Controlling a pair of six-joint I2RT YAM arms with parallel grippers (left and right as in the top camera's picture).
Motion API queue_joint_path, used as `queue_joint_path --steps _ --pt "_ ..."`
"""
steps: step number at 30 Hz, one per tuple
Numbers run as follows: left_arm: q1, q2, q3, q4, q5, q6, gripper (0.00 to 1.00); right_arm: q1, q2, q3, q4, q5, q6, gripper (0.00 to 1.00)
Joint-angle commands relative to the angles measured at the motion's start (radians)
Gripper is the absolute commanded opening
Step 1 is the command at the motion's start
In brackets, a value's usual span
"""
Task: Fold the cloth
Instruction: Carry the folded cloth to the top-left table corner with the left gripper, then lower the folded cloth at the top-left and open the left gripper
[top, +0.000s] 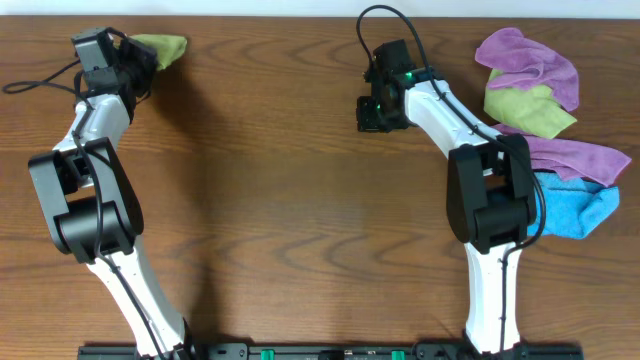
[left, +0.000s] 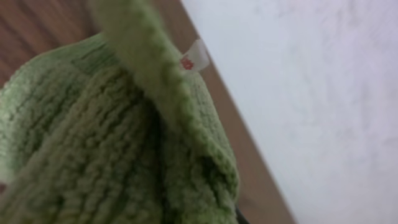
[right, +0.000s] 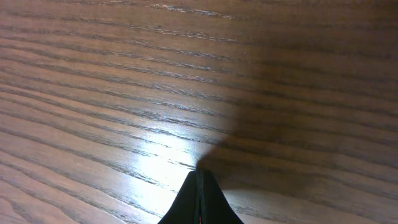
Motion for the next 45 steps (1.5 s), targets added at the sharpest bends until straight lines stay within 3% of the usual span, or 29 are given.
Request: queue_joint_path --steps 1,8,14,15,16,17,27,32,40,45 --pt "-0.002 -0.006 0.012 -0.025 -0.009 0.135 0.06 -0.002 -0.036 0.012 -0.004 0.002 0.008 0.01" --pt "-0.001 0.034 0.012 -0.050 -0.002 0.064 0.06 -0.002 -0.036 0.012 -0.014 0.002 0.008 0.01" --pt "0.006 0.034 0.012 -0.089 -0.023 -0.064 0.06 -0.002 -0.036 0.012 -0.016 0.002 0.009 0.01" --pt "0.006 0.034 0.012 -0.101 -0.028 -0.065 0.25 -0.002 -0.036 0.012 -0.016 0.002 0.009 0.01" --pt "0.006 0.034 0.012 -0.107 -0.027 -0.065 0.77 -0.002 -0.036 0.012 -0.016 0.002 0.009 0.01" --pt "0.006 0.034 0.012 -0.111 -0.026 -0.065 0.95 -0.002 -0.036 0.012 -0.016 0.002 0.009 0.01" --pt "0.034 0.032 0.012 -0.139 0.137 -0.059 0.95 -0.002 -0.036 0.012 -0.019 -0.002 0.008 0.01" --pt "0.052 0.006 0.012 -0.323 0.157 -0.053 0.95 -0.002 -0.036 0.012 -0.020 -0.005 0.008 0.01" --pt "0.053 -0.150 0.012 -0.472 0.088 0.176 0.95 -0.002 -0.036 0.012 -0.020 -0.028 0.008 0.01" --pt "0.047 -0.285 0.012 -0.483 0.069 0.330 0.95 -0.002 -0.036 0.012 -0.020 -0.032 0.008 0.01"
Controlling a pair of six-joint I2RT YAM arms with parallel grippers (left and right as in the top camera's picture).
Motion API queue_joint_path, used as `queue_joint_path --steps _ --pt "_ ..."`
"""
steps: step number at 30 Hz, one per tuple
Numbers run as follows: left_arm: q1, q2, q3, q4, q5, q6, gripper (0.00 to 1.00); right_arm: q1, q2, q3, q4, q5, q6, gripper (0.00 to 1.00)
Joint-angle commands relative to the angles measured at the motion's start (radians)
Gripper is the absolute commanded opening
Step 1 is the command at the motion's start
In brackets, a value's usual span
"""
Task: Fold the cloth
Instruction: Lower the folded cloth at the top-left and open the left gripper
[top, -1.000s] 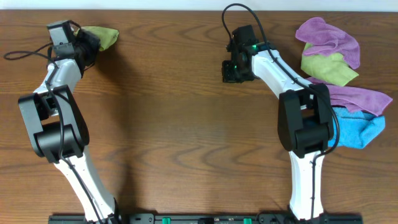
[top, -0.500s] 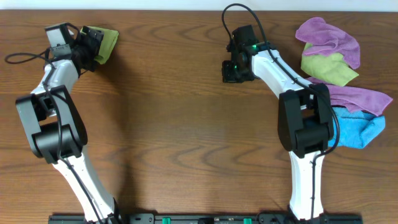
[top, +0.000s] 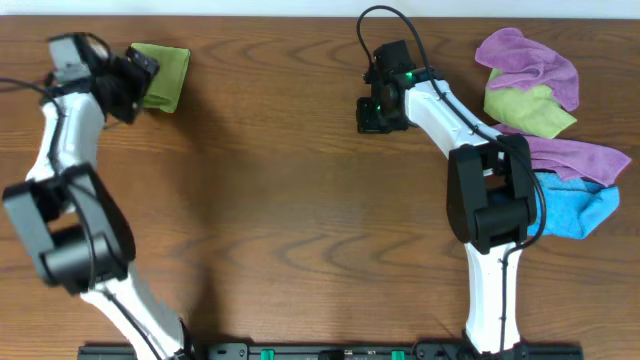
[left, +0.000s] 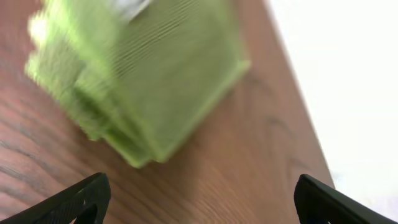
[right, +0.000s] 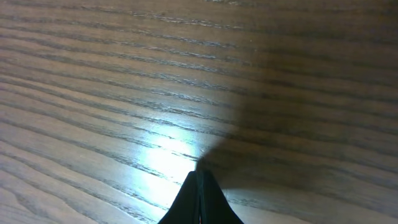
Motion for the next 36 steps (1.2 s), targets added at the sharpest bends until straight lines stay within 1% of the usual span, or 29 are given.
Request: queue_joint_path --steps 1,3,5,6,7,8,9,15,18,20,23,25,28,29,30,31,32,33,34,35,36 --pt "-0.010 -0.105 0.011 -0.001 -0.060 0.161 0.96 -0.001 -0.034 0.012 -0.003 -0.015 0.009 0.01" --pt "-0.021 -0.135 0.011 0.020 -0.131 0.225 0.95 -0.001 -0.034 0.012 -0.003 -0.016 0.009 0.01" --pt "-0.027 -0.133 0.011 0.052 -0.159 0.282 0.95 -0.001 -0.034 0.012 -0.003 -0.024 0.009 0.01" --pt "-0.030 -0.125 0.011 0.063 -0.175 0.295 0.99 -0.001 -0.034 0.012 -0.002 -0.034 0.008 0.01" --pt "-0.032 -0.112 0.011 0.072 -0.187 0.294 0.72 -0.001 -0.034 0.012 -0.002 -0.037 0.009 0.01" --pt "-0.034 -0.098 0.011 0.077 -0.187 0.294 0.33 -0.001 -0.034 0.012 -0.002 -0.037 0.008 0.01" --pt "-0.036 -0.080 0.011 0.080 -0.191 0.294 0.06 -0.001 -0.034 0.012 -0.002 -0.037 0.008 0.01" --pt "-0.039 0.034 0.011 0.069 -0.209 0.302 0.06 -0.001 -0.034 0.012 -0.002 -0.037 0.008 0.01" --pt "-0.048 0.052 0.011 0.027 -0.209 0.359 0.06 -0.001 -0.034 0.012 -0.002 -0.037 0.008 0.01" --pt "-0.061 0.039 0.011 0.004 -0.210 0.429 0.05 -0.001 -0.034 0.012 -0.003 -0.037 0.008 0.01" --pt "-0.086 -0.002 0.011 -0.031 -0.212 0.478 0.05 -0.001 -0.034 0.012 -0.003 -0.037 0.008 0.01" --pt "-0.111 -0.045 0.011 -0.069 -0.211 0.515 0.06 -0.001 -0.035 0.012 -0.007 -0.037 0.008 0.01" --pt "-0.154 -0.130 0.011 -0.132 -0.217 0.612 0.05 -0.002 -0.035 0.012 -0.007 -0.035 0.008 0.01" --pt "-0.171 -0.164 0.011 -0.146 -0.227 0.640 0.06 -0.002 -0.035 0.012 -0.005 -0.032 0.008 0.04" --pt "-0.185 -0.192 0.011 -0.159 -0.247 0.652 0.06 -0.003 -0.035 0.012 -0.002 -0.029 -0.001 0.11" --pt "-0.202 -0.227 0.011 -0.172 -0.282 0.660 0.06 -0.005 -0.035 0.012 0.002 -0.029 -0.019 0.24" --pt "-0.216 -0.256 0.011 -0.184 -0.312 0.661 0.06 -0.006 -0.035 0.012 0.006 -0.029 -0.035 0.39" --pt "-0.232 -0.291 0.011 -0.196 -0.347 0.661 0.09 -0.009 -0.035 0.012 0.009 -0.029 -0.050 0.49" --pt "-0.245 -0.321 0.011 -0.206 -0.369 0.661 0.19 -0.012 -0.035 0.012 0.011 -0.028 -0.064 0.53" --pt "-0.255 -0.348 0.011 -0.213 -0.381 0.661 0.37 -0.015 -0.035 0.012 0.014 -0.023 -0.074 0.59" --pt "-0.262 -0.371 0.011 -0.217 -0.381 0.661 0.57 -0.017 -0.035 0.012 0.016 -0.011 -0.075 0.72"
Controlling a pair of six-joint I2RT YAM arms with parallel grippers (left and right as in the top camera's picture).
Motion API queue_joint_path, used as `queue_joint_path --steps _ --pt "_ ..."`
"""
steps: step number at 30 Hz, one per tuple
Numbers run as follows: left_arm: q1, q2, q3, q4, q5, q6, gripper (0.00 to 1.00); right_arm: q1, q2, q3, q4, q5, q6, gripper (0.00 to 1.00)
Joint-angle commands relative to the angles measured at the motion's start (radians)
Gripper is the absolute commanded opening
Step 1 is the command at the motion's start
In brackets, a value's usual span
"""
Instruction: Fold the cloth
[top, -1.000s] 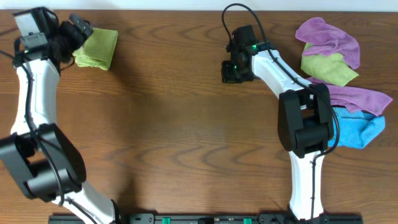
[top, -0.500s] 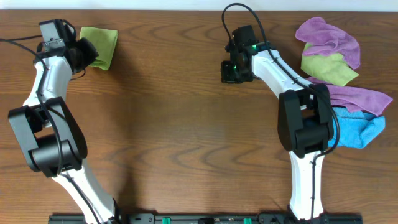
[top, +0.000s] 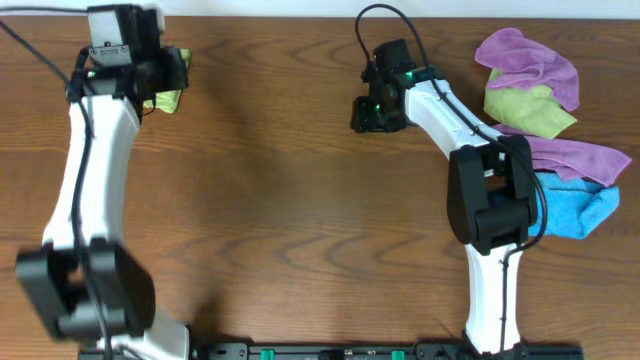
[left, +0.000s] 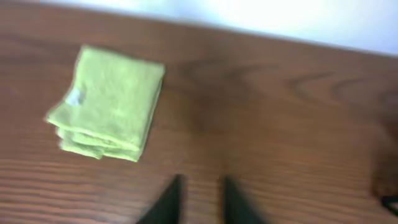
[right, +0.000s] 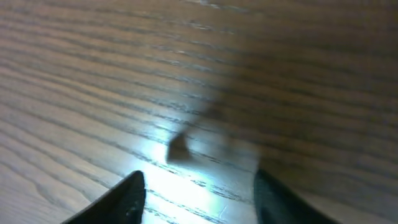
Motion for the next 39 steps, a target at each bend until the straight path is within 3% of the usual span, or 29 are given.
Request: queue_joint_path --steps 1,2,4,9,12,19,25,31,39 --pt "-0.017 -0.075 0.009 -0.015 -0.078 0.038 0.79 -0.019 -0.026 0.012 0.006 0.040 -0.042 0.82" --pt "-0.022 -0.093 0.009 -0.016 -0.074 0.038 0.91 -0.023 -0.026 0.012 0.009 0.064 -0.042 0.91" --pt "-0.028 -0.120 0.009 -0.016 -0.068 0.037 0.95 -0.028 -0.027 0.012 0.012 0.108 -0.042 0.99" --pt "-0.035 -0.176 0.009 -0.087 -0.056 0.000 0.95 -0.034 -0.099 0.012 -0.008 0.267 -0.044 0.99" --pt "-0.051 -0.211 0.009 -0.154 -0.057 0.000 0.95 -0.034 -0.213 0.012 -0.011 0.347 -0.121 0.99" --pt "-0.159 -0.330 0.009 -0.217 -0.162 -0.022 0.95 -0.104 -0.473 0.012 -0.137 0.340 -0.166 0.87" --pt "-0.251 -0.438 0.006 -0.415 -0.249 -0.006 0.95 -0.150 -0.727 -0.011 -0.182 0.345 -0.172 0.86" --pt "-0.249 -0.562 -0.087 -0.519 -0.322 0.008 0.96 -0.152 -0.989 -0.282 -0.092 0.382 -0.192 0.88" --pt "-0.215 -0.769 -0.447 -0.325 -0.349 -0.055 0.96 -0.152 -1.212 -0.759 0.117 0.411 -0.190 0.99"
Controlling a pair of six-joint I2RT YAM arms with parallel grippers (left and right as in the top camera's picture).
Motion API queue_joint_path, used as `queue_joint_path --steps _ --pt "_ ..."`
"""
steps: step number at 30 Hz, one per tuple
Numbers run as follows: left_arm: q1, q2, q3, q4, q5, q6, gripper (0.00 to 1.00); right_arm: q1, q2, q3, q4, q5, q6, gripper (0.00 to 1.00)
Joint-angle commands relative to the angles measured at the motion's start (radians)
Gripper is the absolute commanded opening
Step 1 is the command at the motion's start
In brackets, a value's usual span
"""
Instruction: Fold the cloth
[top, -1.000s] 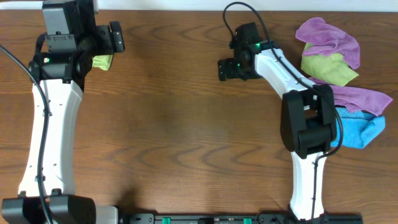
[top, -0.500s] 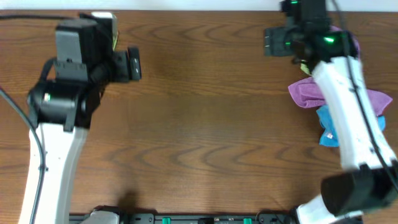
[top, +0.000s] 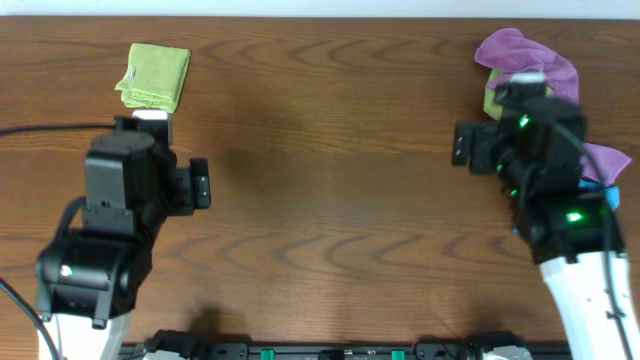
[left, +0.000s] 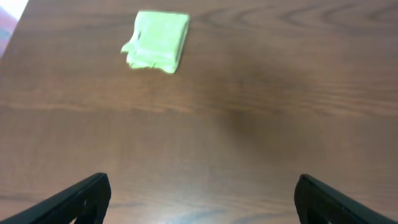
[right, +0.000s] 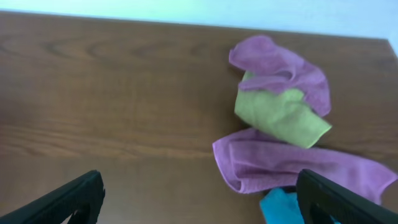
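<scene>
The green cloth (top: 153, 76) lies folded into a small thick rectangle at the far left corner of the table, and shows the same way in the left wrist view (left: 158, 50). My left gripper (left: 199, 205) hangs high over bare wood, well short of the cloth, open wide and empty. My right gripper (right: 202, 205) is also raised, open wide and empty, on the near side of the pile of loose cloths. In the overhead view both arms stand drawn back toward the near half of the table.
A heap of unfolded cloths lies at the right edge: a purple cloth (right: 280, 62), an olive-green cloth (right: 283, 115), a second purple cloth (right: 292, 162) and a blue cloth (right: 280, 208). The brown wooden table (top: 320, 150) ends at a pale wall behind.
Both arms have left the back of the table and now stand raised nearer the front. The left jaws, then narrow, are wide open. The right gripper now faces the cloth heap.
At first my left gripper was in the bunched green cloth at the far left corner, and the right was shut on the tabletop. Then the cloth lay folded with the left gripper open beside it. Afterwards the right opened, and both arms now stand back.
</scene>
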Motion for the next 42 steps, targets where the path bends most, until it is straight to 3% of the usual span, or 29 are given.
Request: queue_joint_path --steps 1,31,36,42 --pt "0.015 -0.032 -0.089 0.048 -0.028 -0.039 0.95 -0.003 -0.029 -0.108 0.058 0.017 -0.011 0.99" --pt "0.006 -0.033 -0.092 0.030 -0.028 -0.041 0.95 -0.003 -0.020 -0.151 0.040 0.018 -0.011 0.99" --pt "0.003 -0.116 -0.092 0.012 -0.039 -0.037 0.95 -0.003 -0.020 -0.151 0.040 0.018 -0.011 0.99" --pt "0.011 -0.388 -0.118 -0.010 -0.039 -0.017 0.95 -0.003 -0.020 -0.151 0.040 0.018 -0.011 0.99"
